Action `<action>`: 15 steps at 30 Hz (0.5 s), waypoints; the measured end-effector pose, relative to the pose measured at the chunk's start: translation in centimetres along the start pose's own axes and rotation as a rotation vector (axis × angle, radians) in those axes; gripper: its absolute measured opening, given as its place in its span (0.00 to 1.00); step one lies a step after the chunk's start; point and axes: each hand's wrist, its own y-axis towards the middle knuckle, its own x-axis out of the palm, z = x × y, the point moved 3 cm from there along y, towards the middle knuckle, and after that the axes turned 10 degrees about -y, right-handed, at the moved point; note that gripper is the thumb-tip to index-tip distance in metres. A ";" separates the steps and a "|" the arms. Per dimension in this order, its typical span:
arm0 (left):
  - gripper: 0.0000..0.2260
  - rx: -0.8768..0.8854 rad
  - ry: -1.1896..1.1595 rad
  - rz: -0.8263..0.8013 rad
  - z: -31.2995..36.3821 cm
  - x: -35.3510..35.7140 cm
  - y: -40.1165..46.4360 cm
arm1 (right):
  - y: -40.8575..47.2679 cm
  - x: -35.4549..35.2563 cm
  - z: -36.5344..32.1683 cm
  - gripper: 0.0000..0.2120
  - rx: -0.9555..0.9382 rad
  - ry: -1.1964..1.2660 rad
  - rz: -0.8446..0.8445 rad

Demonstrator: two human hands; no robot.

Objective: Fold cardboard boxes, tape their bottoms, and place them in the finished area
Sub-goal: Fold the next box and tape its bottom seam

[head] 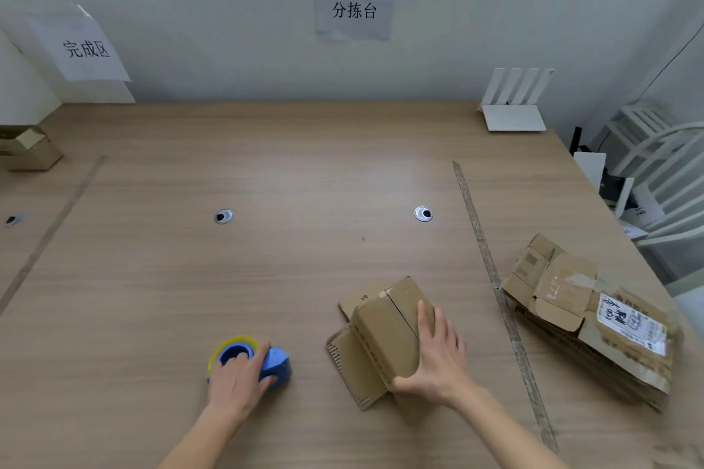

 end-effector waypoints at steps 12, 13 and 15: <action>0.45 0.635 -0.326 -0.003 12.6 -5.5 0.6 | 1.3 -3.7 2.0 0.59 -0.567 -0.400 -0.035; 0.46 0.668 -0.334 -0.025 14.0 -5.5 0.7 | 1.3 -3.8 2.0 0.57 -0.586 -0.415 -0.029; 0.45 0.699 -0.327 -0.074 16.1 -5.2 0.8 | 0.9 -4.0 2.1 0.53 -0.592 -0.419 0.005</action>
